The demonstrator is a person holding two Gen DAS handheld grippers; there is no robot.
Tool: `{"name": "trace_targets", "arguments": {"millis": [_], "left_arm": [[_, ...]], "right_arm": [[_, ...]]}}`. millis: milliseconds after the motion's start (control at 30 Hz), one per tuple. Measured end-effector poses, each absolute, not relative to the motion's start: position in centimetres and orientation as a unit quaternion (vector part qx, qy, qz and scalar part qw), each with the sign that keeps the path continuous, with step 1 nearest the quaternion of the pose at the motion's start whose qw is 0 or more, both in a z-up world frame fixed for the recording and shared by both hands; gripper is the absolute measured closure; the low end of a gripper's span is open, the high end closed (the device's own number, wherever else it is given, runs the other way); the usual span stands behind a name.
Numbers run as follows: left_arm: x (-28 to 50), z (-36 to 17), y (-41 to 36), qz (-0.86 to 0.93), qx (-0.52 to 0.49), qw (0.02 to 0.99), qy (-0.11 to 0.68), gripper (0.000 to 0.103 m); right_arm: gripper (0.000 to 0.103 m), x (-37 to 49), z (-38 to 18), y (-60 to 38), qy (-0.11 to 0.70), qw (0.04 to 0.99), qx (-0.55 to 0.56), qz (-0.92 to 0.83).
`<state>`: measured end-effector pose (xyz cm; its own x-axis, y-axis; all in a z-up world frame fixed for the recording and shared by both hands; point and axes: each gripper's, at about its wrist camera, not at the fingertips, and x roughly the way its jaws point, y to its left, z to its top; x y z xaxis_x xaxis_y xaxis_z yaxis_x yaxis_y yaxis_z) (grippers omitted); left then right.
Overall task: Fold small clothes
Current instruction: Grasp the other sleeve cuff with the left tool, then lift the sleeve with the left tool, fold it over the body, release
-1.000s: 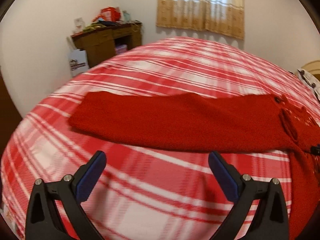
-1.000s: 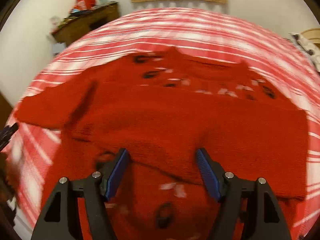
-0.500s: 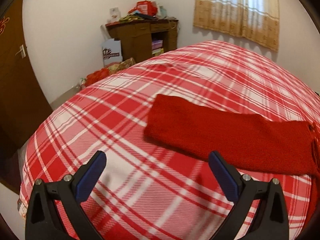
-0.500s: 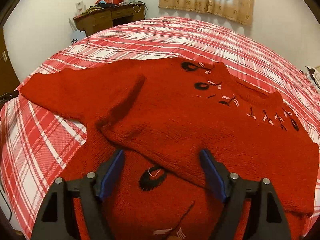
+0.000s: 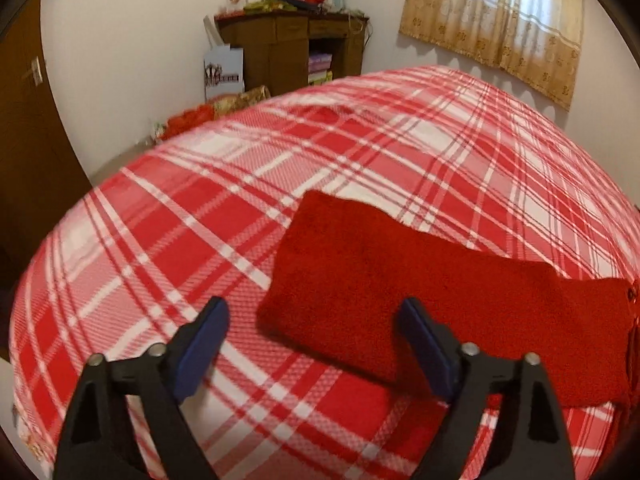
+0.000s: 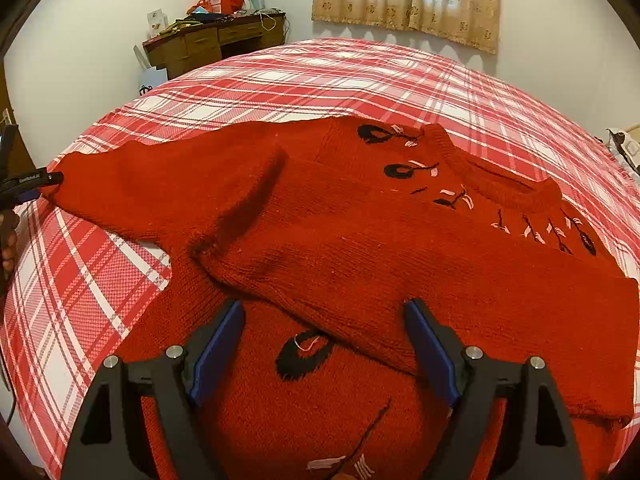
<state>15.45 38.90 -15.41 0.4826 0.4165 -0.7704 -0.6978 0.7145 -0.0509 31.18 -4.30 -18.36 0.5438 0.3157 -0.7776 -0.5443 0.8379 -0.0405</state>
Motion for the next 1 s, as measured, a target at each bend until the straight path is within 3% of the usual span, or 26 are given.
{"name": "trace_targets", "arguments": {"millis": [67, 133, 167, 233, 267, 767, 1000], "left_arm": [[15.5, -15.5, 38.9, 0.338, -0.181, 0.843, 0.378, 0.016], [15.6, -15.5, 38.7, 0.335, -0.181, 0.845, 0.374, 0.022], [15.7, -15.4, 38.7, 0.332, -0.180, 0.848, 0.372, 0.035], [15.7, -15.2, 38.7, 0.313, -0.188, 0.856, 0.367, 0.083], [15.6, -15.1, 38.8, 0.296, -0.200, 0.860, 0.366, 0.091], [15.3, -10.3, 35.7, 0.239, -0.191, 0.897, 0.318, 0.092], [16.0, -7.2, 33.0, 0.196, -0.179, 0.914, 0.306, 0.092]], "right_arm": [[0.020, 31.2, -18.3, -4.3, 0.408, 0.868, -0.140, 0.247], [0.020, 31.1, -18.3, -4.3, 0.407, 0.868, -0.139, 0.247], [0.020, 31.1, -18.3, -4.3, 0.407, 0.868, -0.139, 0.247], [0.020, 31.1, -18.3, -4.2, 0.407, 0.868, -0.139, 0.247], [0.020, 31.1, -18.3, -4.2, 0.407, 0.868, -0.140, 0.247], [0.017, 31.6, -18.2, -4.1, 0.419, 0.863, -0.132, 0.251], [0.017, 30.0, -15.0, -5.6, 0.417, 0.866, -0.094, 0.259]]}}
